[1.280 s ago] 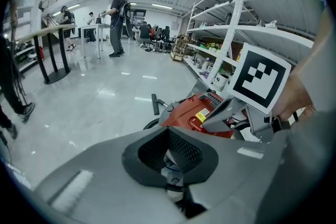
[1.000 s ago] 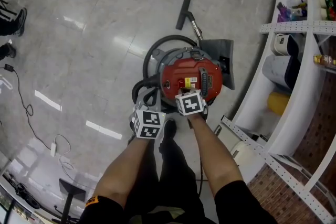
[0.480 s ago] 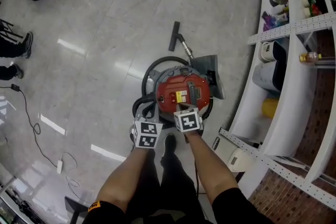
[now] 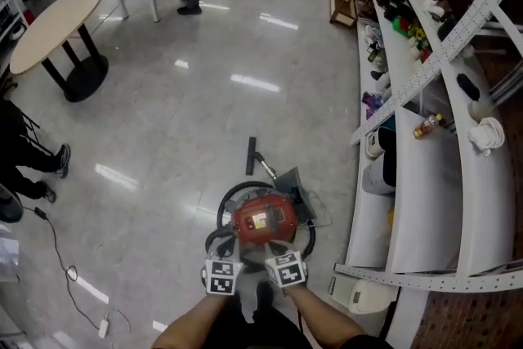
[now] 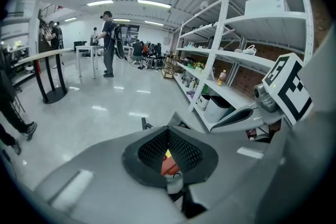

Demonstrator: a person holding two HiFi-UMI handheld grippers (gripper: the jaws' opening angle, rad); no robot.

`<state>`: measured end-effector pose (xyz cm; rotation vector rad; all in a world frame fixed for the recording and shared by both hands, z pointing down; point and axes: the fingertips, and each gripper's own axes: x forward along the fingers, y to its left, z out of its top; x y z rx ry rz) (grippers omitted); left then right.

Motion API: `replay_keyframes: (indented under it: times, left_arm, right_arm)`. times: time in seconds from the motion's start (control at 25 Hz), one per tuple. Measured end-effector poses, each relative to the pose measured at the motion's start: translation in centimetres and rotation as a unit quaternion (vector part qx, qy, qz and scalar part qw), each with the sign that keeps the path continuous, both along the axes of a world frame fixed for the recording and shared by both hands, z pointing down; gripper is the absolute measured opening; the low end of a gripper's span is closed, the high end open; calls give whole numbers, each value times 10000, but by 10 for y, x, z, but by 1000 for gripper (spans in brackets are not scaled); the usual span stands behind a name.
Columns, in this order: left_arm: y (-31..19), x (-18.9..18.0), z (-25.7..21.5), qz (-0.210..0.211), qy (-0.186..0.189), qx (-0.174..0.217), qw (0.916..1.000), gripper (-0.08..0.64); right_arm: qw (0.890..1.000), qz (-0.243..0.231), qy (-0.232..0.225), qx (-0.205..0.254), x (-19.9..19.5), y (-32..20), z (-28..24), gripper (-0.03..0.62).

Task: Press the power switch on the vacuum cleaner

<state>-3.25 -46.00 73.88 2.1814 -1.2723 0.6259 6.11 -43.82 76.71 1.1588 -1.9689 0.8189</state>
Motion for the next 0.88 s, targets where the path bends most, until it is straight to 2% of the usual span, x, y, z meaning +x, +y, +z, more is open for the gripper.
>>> replay_keyframes:
  times: [0.4,0.88]
  left_arm:
    - [88,22,-83,66,139,473,9988,14]
    - [161,39,-139,-104,295,1031,9942,14]
  right_arm:
    - [9945,-10,-362,986,31,73,-117,-8]
    - [9798,-803,-687,1701,17,146,-170,-8]
